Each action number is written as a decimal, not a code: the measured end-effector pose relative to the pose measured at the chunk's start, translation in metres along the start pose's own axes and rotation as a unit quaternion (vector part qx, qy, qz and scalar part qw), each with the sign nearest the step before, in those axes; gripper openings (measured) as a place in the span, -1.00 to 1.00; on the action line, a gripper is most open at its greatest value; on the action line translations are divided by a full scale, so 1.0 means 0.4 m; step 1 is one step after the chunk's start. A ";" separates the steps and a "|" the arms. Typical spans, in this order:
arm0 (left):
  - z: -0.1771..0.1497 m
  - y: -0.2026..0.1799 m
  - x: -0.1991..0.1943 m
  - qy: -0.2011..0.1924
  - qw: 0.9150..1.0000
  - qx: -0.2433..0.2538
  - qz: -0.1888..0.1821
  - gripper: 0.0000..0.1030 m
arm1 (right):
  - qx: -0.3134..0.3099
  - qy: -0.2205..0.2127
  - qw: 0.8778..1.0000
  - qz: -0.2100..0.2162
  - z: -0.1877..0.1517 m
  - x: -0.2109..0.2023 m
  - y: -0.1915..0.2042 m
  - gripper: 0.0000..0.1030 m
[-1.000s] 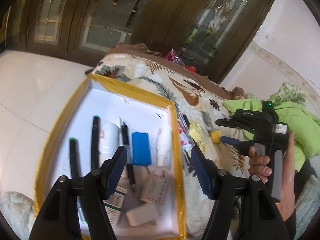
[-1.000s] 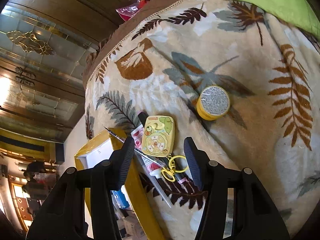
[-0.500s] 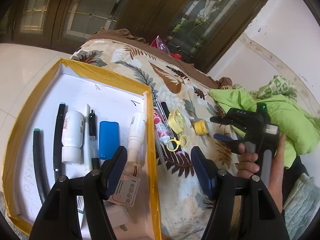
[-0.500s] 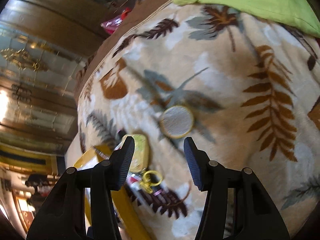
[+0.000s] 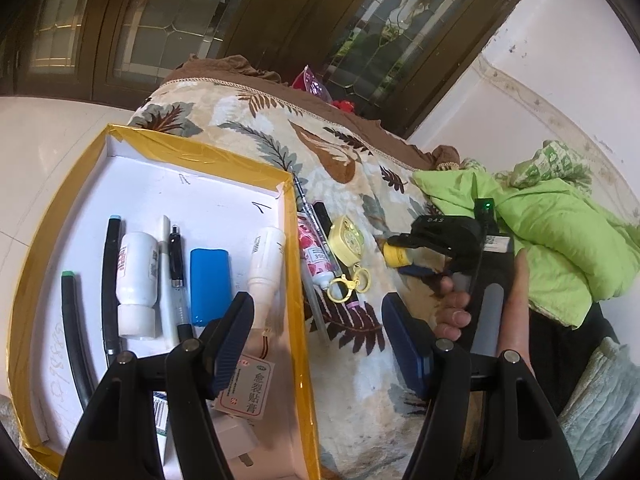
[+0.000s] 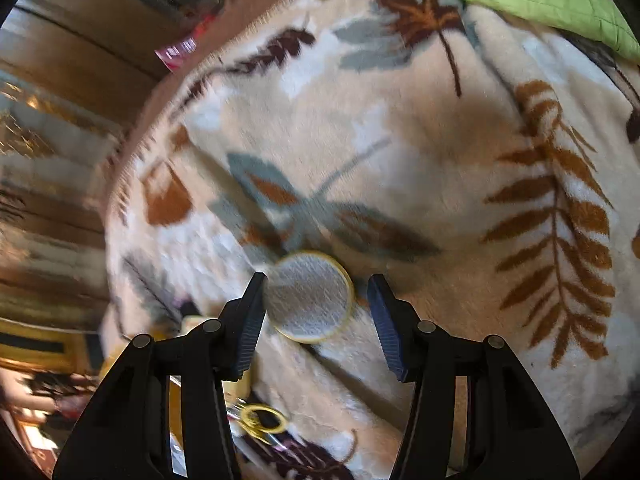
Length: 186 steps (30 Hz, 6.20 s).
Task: Organize rigid objects
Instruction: 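Grasp the yellow round tin with the right tool while the left tool grasps the yellow case, then place the yellow case in the tray with the left tool while the right tool places the tin, then move the open right tool toward the pink tube and black marker, then grasp the black marker with the right tool while the left tool reaches toward the clear pen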
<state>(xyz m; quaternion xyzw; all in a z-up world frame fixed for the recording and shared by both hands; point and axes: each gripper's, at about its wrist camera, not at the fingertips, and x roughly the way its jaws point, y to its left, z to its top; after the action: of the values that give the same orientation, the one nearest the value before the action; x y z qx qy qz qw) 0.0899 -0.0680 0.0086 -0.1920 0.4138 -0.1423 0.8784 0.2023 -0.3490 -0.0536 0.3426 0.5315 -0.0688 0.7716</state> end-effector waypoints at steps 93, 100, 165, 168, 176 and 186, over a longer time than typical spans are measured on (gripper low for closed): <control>0.080 0.380 0.011 0.035 0.980 -0.123 0.153 -0.05 | -0.345 0.003 0.939 0.008 -0.411 0.094 0.486 -0.22; 0.081 0.397 -0.008 0.029 0.981 -0.156 0.109 0.23 | -0.332 0.039 0.941 0.047 -0.409 0.104 0.484 -0.02; 0.113 -0.029 0.135 0.089 0.994 -0.056 -0.006 0.42 | -0.087 -0.003 0.996 -0.001 -0.077 -0.110 0.113 -0.72; 0.149 -0.076 0.237 0.139 0.988 -0.059 -0.020 0.41 | -0.077 -0.009 0.997 0.011 -0.060 -0.121 0.094 -0.72; 0.203 -0.106 0.437 0.199 0.978 -0.053 0.034 0.02 | -0.045 -0.011 0.998 0.037 -0.029 -0.137 0.032 -0.72; 0.186 -0.125 0.520 0.233 0.966 -0.028 0.108 -0.27 | -0.036 -0.008 0.998 0.054 -0.023 -0.139 0.021 -0.72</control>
<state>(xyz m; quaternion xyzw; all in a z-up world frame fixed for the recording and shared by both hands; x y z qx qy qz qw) 0.2719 -0.1810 -0.0650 -0.1321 0.6291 -0.0763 0.7622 0.1755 -0.3515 -0.0036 0.3424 0.5080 -0.0111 0.7903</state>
